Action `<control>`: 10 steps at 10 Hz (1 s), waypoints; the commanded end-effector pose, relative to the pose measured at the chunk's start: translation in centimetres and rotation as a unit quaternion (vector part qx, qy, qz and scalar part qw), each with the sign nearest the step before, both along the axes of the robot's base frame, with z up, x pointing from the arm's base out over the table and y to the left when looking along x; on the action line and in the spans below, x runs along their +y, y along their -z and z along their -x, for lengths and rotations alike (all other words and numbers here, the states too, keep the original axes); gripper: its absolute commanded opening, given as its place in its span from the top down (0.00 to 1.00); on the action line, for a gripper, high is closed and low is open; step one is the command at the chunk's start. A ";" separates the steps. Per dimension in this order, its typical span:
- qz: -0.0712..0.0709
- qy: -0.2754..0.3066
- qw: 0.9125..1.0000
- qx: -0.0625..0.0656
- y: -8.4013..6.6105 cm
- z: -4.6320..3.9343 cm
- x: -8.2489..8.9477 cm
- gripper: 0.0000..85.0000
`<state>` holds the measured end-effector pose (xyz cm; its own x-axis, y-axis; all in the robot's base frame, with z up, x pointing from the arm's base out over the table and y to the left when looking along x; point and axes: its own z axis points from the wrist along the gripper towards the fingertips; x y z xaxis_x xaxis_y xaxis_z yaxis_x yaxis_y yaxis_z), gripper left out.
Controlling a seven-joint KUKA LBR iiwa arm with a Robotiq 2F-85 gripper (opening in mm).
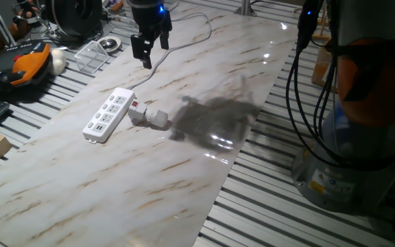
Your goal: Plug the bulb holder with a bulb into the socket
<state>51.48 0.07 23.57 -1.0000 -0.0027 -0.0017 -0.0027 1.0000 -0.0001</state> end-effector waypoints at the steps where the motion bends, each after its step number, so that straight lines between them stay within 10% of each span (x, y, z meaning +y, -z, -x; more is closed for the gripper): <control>1: 0.000 0.000 1.000 0.000 0.0 -0.01 0.0 1.00; 2: -0.029 -0.219 0.965 0.139 0.0 -0.01 0.0 1.00; 10: -0.027 -0.219 0.966 0.134 0.0 0.04 0.1 1.00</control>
<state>51.44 0.11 23.55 -0.9208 -0.3035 0.2448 -0.2848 0.9523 0.1093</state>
